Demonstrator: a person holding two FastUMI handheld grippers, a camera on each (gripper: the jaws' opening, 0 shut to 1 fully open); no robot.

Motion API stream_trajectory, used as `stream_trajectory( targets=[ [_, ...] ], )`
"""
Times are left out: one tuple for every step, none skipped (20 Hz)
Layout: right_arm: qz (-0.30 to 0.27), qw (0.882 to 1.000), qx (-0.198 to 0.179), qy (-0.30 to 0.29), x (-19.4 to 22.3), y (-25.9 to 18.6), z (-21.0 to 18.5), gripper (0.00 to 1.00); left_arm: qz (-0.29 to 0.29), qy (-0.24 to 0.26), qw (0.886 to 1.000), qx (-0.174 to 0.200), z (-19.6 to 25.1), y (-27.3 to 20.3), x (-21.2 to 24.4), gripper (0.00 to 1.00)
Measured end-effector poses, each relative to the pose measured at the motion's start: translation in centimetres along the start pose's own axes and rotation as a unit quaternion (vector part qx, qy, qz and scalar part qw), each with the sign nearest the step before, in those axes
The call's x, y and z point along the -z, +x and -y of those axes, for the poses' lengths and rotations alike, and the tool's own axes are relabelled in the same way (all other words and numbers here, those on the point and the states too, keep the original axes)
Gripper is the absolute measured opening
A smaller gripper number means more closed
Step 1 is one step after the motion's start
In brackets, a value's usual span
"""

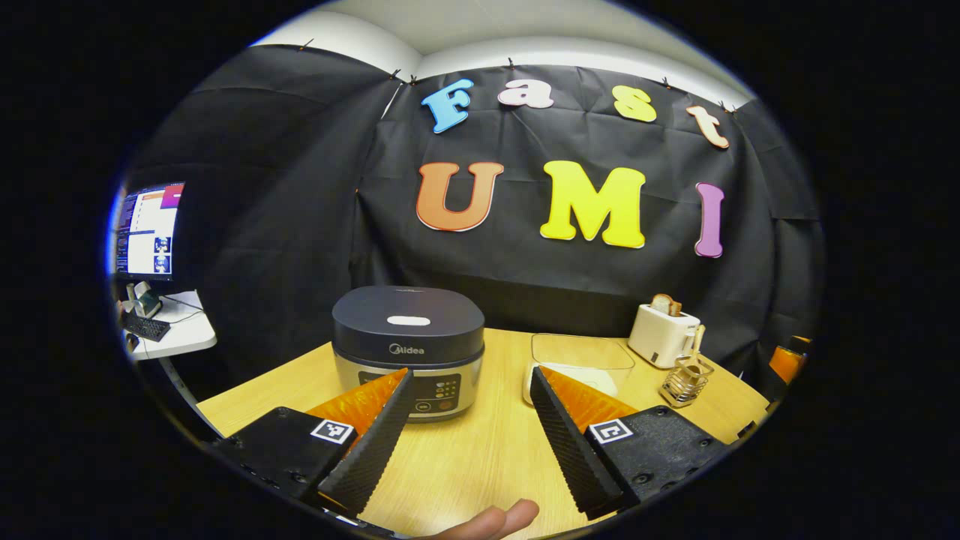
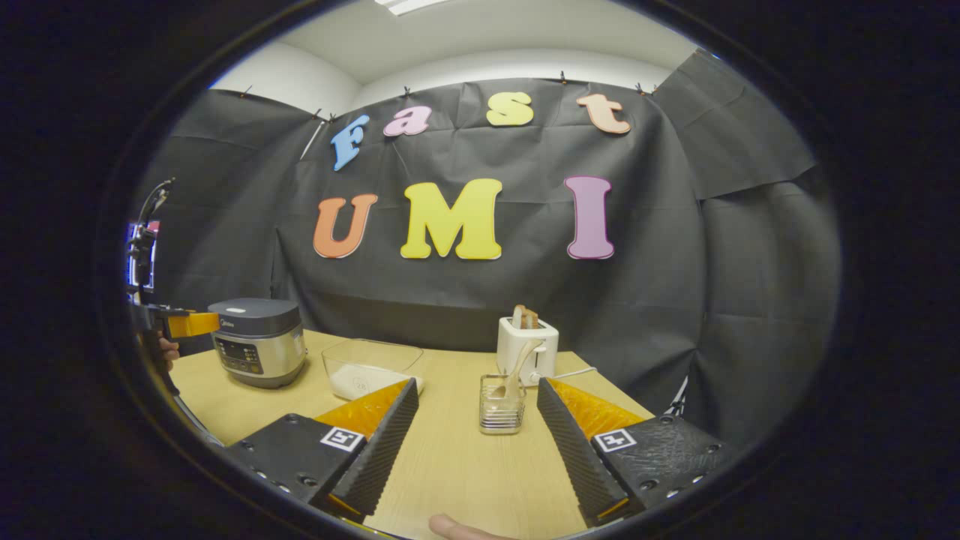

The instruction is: Close the left gripper, press the button to open the rice cooker; take a wooden spoon from the chopstick holder with the right hand, scoop a spoonful of rice and pour it into the rice cooker, then put the wooden spoon back into the chopstick holder.

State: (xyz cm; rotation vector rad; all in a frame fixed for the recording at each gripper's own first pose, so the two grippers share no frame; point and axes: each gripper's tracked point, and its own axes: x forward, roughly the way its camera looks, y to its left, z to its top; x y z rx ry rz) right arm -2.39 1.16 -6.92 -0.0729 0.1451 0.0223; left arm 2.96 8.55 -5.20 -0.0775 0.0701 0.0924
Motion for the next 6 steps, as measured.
stream_trajectory(
  targets=[
    [0.002, 1.000, 0.000, -0.002, 0.0, -0.1, -0.2, 0.97, 0.003, 0.003, 1.000, 0.011, 0.7, -0.6, 0.1, 0.98],
    [0.003, 1.000, 0.003, -0.007, 0.1, 0.1, -0.3, 0.97, 0.008, 0.004, 1.000, 0.021, 1.4, -1.2, 0.2, 0.98],
    [0.004, 1.000, 0.005, -0.010, 0.3, 0.2, -0.3, 0.97, 0.010, 0.006, 1.000, 0.029, 1.9, -1.8, 0.4, 0.98],
    [0.004, 1.000, 0.007, -0.013, 0.5, 0.3, -0.4, 0.95, 0.013, 0.008, 0.999, 0.037, 2.4, -2.2, 0.4, 0.98],
    [0.002, 1.000, 0.009, -0.012, 0.5, 0.4, -0.5, 0.95, 0.005, 0.012, 0.999, 0.041, 2.8, -2.5, 0.5, 0.98],
    [0.000, 1.000, 0.008, -0.009, 0.7, 0.4, -0.6, 0.95, 0.004, 0.011, 0.999, 0.040, 3.0, -2.9, 0.4, 0.98]
  ],
)
